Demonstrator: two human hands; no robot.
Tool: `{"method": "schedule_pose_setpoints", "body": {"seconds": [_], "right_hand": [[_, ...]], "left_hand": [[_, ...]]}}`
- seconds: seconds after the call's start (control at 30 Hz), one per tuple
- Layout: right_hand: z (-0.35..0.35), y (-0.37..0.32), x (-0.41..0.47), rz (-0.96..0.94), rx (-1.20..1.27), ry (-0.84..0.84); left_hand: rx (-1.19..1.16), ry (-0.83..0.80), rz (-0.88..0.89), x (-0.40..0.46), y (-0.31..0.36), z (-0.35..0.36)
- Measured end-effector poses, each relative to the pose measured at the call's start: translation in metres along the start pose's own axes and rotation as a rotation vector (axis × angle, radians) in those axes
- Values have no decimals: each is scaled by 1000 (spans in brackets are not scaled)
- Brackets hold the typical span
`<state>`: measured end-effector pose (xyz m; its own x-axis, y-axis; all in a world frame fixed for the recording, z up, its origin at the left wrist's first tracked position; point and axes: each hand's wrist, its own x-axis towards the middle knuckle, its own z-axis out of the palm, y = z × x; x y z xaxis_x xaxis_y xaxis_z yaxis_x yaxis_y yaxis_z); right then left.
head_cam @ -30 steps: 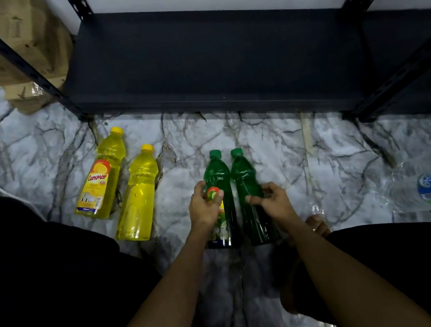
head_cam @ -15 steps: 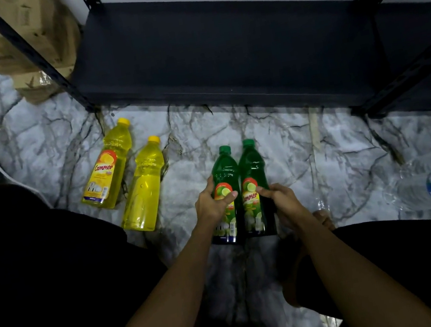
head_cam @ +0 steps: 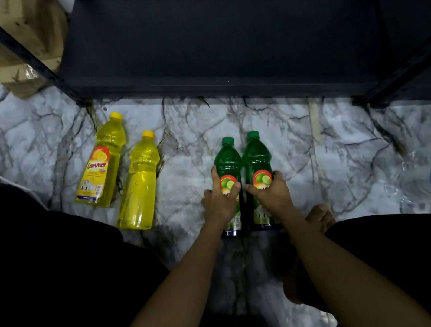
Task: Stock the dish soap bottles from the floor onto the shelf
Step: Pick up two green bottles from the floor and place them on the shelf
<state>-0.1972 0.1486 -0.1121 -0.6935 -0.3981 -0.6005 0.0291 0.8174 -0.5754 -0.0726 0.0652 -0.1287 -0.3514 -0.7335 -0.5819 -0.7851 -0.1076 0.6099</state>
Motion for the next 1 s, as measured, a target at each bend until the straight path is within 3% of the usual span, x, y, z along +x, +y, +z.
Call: {"method": "schedule_pose_setpoints", "body": {"seconds": [0.2, 0.5, 0.73, 1.0], "right_hand": [[1, -12, 19, -1, -124, -37], [-14, -2, 12, -59, 182, -74], [-57, -57, -19, -265, 366, -74], [-129, -153, -94, -577, 437, 75]], "left_hand": [[88, -28, -1, 14, 20, -3], [-12, -48, 125, 31, 13, -15], [-245, 51, 355, 13, 65, -55], [-305, 249, 665, -66, 166, -137]]}}
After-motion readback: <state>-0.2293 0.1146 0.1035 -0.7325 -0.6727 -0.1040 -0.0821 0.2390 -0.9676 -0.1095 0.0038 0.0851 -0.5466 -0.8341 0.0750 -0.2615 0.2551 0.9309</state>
